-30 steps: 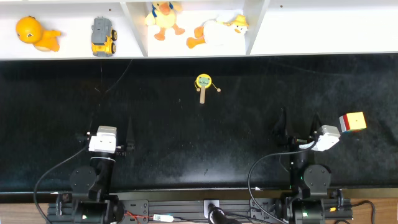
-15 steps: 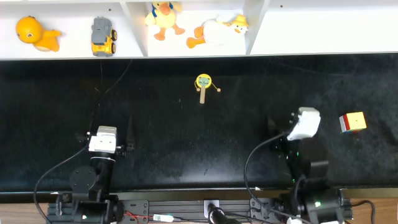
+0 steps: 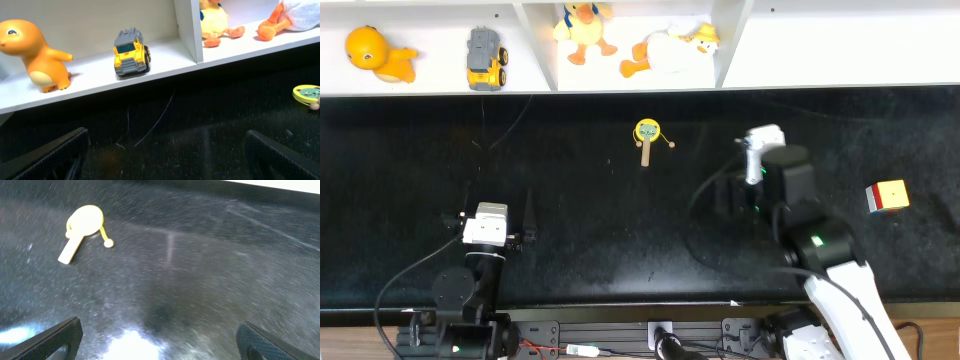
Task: Store Toys
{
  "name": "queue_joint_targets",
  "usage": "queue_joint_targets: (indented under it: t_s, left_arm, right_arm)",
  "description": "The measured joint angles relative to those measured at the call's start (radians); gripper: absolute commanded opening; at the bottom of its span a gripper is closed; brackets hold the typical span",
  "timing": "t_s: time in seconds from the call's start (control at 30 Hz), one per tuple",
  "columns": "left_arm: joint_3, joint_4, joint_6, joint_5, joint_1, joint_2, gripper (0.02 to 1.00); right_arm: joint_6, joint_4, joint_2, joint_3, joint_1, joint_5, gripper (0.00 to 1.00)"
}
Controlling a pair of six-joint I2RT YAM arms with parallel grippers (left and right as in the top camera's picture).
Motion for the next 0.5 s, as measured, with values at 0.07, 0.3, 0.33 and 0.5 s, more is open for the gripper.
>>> queue_joint_targets:
  t_s: [0.07, 0.3, 0.33, 0.5]
  left_arm:
    - [0.0, 0.0, 0.0, 0.0, 0.0, 0.0, 0.998]
    - [0.0, 0.0, 0.0, 0.0, 0.0, 0.0, 0.998]
    - [0.0, 0.0, 0.0, 0.0, 0.0, 0.0, 0.996]
    - [0.0, 0.0, 0.0, 0.0, 0.0, 0.0, 0.996]
  right_arm:
    - [-0.008, 0.002, 0.057, 0.023, 0.04, 0.0, 0.993]
    - [0.01, 0.051, 0.194, 0.059, 0.188, 0.029, 0.996]
    - [0.024, 0.068, 0.209, 0.06, 0.203, 0.034, 0.996]
    - [0.089, 0.149, 0.276, 0.062, 0.271, 0.056, 0.993]
